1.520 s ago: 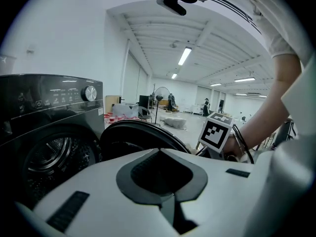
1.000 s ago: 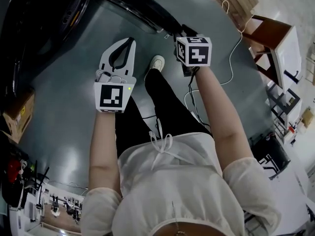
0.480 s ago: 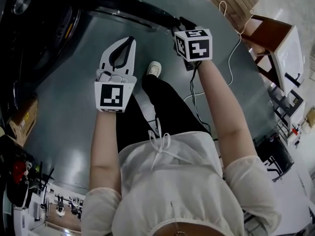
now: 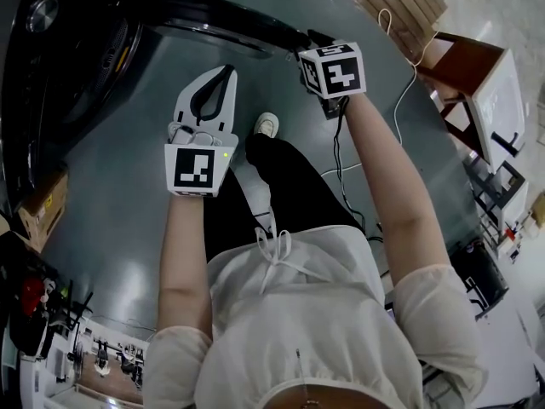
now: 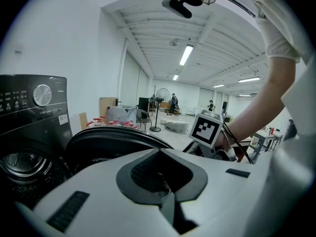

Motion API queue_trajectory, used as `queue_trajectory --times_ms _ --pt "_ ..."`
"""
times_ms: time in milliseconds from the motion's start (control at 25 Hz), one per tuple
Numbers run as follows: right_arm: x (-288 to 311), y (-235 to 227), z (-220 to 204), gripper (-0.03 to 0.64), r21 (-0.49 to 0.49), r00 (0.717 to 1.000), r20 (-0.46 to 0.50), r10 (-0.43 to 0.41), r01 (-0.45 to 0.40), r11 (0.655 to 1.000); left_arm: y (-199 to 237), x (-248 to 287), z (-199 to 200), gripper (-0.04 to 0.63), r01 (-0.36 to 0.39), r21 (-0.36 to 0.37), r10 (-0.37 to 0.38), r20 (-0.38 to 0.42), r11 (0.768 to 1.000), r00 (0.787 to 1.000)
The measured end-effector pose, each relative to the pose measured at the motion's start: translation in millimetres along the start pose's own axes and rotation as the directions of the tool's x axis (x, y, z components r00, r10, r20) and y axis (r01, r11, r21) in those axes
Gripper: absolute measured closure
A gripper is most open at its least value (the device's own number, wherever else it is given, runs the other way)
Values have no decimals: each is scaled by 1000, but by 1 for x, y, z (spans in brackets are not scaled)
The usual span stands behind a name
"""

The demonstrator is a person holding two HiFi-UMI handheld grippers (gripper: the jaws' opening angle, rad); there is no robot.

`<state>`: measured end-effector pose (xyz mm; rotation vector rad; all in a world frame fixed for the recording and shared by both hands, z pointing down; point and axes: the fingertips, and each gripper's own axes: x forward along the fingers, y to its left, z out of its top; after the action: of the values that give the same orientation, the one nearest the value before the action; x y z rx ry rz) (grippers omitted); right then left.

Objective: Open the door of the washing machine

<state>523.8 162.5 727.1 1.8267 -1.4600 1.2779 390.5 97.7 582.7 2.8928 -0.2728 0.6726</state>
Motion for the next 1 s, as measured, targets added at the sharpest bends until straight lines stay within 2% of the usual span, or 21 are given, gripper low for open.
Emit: queue_trajectory --times_ms 120,200,320,640,880,1000 --pt "-9 9 5 486 -57 1000 -20 -23 22 998 6 -16 4 574 -13 -16 13 -4 1000 1000" --pt "-19 10 8 530 -101 999 -9 -44 43 994 4 -23 6 574 -21 -28 20 -22 999 1000" --pt "-40 18 20 609 -144 997 27 -74 77 987 9 -36 13 574 -44 -31 44 3 999 999" --pt "-83 75 74 609 -107 993 112 -41 53 993 52 -94 46 574 -119 -46 123 90 992 988" --pt "-103 155 119 609 -151 983 183 27 1 988 99 -158 53 574 -193 -64 198 91 979 976" --pt "-114 210 148 609 -207 970 231 73 -25 978 127 -204 55 574 -241 -88 245 42 966 969"
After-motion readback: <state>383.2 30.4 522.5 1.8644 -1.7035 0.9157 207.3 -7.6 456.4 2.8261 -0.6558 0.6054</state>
